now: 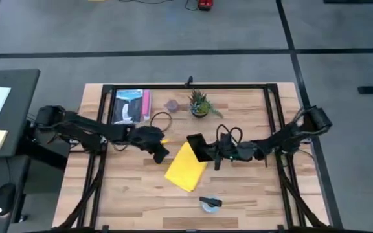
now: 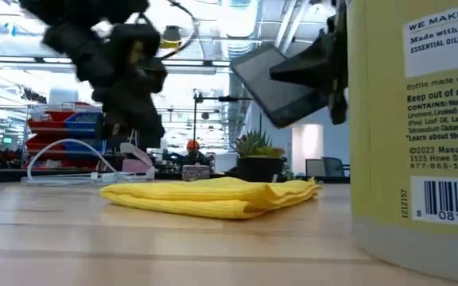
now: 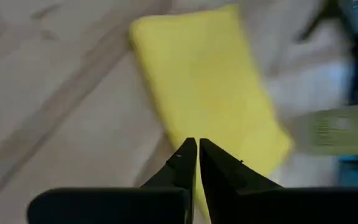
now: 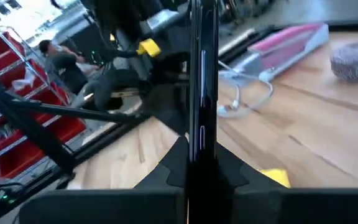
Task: Apply microfiber cloth
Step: Spray the front of the cellphone
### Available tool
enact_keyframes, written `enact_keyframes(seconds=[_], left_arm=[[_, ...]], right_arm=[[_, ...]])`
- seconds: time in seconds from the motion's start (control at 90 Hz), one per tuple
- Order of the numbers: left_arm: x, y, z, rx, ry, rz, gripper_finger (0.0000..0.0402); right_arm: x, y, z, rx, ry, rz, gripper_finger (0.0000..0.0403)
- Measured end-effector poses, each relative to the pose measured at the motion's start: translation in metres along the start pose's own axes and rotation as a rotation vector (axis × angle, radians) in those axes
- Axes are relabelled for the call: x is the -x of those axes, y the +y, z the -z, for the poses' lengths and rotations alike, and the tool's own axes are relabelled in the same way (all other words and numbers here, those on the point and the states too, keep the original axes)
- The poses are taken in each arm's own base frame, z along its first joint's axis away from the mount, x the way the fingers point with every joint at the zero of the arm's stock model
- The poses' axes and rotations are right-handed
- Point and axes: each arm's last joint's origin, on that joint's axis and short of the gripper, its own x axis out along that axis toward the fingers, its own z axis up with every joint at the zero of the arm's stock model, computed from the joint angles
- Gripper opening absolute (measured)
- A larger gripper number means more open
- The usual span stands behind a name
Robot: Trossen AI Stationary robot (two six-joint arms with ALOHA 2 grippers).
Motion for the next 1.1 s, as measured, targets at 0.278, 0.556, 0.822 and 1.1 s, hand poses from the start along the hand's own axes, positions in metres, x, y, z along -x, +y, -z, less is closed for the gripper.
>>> enact_keyframes(seconds=[0.278,0.556,0.822,1.1], left_arm=[[0.019,0.002,0.021,0.012,-0.413,0.165,0.0001],[0.000,-0.012,0.015,-0.085,-0.423,0.220,0.0090],[-0.026,-0.017,0.000,-0.068,-0.427,0.218,0.0197],[-0.043,-0.023,-0.017,-0.057,-0.455,0.226,0.0210]], right_arm=[[-0.040,0.003,-0.003,0.089,-0.222,-0.102,0.0012],[-0.055,0.005,-0.007,0.105,-0.271,-0.123,0.0012],[-0.053,0.009,0.000,0.118,-0.226,-0.127,0.0012],[-0.052,0.010,0.002,0.120,-0.220,-0.126,0.0012]])
